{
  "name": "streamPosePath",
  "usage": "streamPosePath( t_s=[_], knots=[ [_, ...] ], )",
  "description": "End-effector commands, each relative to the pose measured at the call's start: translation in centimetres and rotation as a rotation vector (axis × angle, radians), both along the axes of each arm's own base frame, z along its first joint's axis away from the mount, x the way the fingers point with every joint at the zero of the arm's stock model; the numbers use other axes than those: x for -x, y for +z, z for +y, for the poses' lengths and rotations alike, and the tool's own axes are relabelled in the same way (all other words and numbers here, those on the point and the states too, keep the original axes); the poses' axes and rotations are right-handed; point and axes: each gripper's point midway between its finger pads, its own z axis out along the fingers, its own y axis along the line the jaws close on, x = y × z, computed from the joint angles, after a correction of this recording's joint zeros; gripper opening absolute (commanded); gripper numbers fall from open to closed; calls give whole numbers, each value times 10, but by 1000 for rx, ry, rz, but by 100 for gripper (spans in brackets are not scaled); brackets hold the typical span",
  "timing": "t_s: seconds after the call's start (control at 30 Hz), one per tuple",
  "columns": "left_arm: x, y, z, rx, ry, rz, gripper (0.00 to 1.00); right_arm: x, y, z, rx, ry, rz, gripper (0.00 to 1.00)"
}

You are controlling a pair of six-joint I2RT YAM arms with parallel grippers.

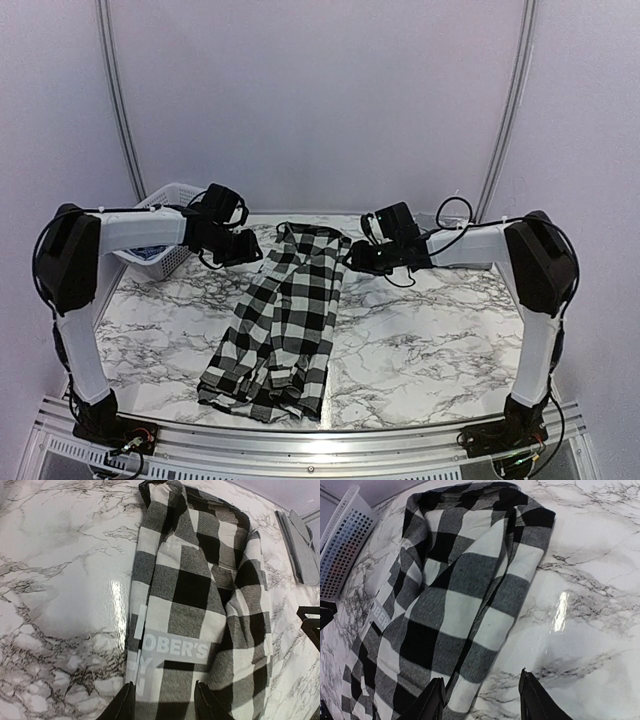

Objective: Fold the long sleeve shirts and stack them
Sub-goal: Move the rectangle-folded shirt to the center of the board.

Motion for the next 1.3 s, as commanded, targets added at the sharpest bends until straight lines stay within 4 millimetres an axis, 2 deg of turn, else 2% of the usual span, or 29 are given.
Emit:
streamPosePath(
  t_s=[0.0,0.27,0.4,0.5,0.63,0.73,0.87,1.1,1.27],
  knots=[
    [-27,-18,-2,-10,-32,-5,42,-37,2,1,-99,-18,-16,47],
    [-80,-32,-19,5,-67,-57,46,-88,-24,3,-147,-37,5,48],
    [-105,-42,-28,6,-67,-78,46,-105,-38,1,-184,-58,21,48],
    [-119,-50,-37,19,-83,-90,51,-115,-48,-2,-200,-75,35,48],
    [-141,-60,-34,-19,-37,-123,51,-126,-57,0,-199,-80,47,47],
    [-156,-63,-24,-54,36,-147,50,-133,-61,2,-205,-80,49,47],
    [-167,-66,-29,-20,46,-155,50,-139,-71,5,-211,-78,64,44],
    [-177,-73,-44,45,24,-150,49,-151,-76,4,-222,-80,62,35],
    [-182,-80,-48,92,49,-143,39,-155,-79,7,-240,-65,64,29]
  ],
)
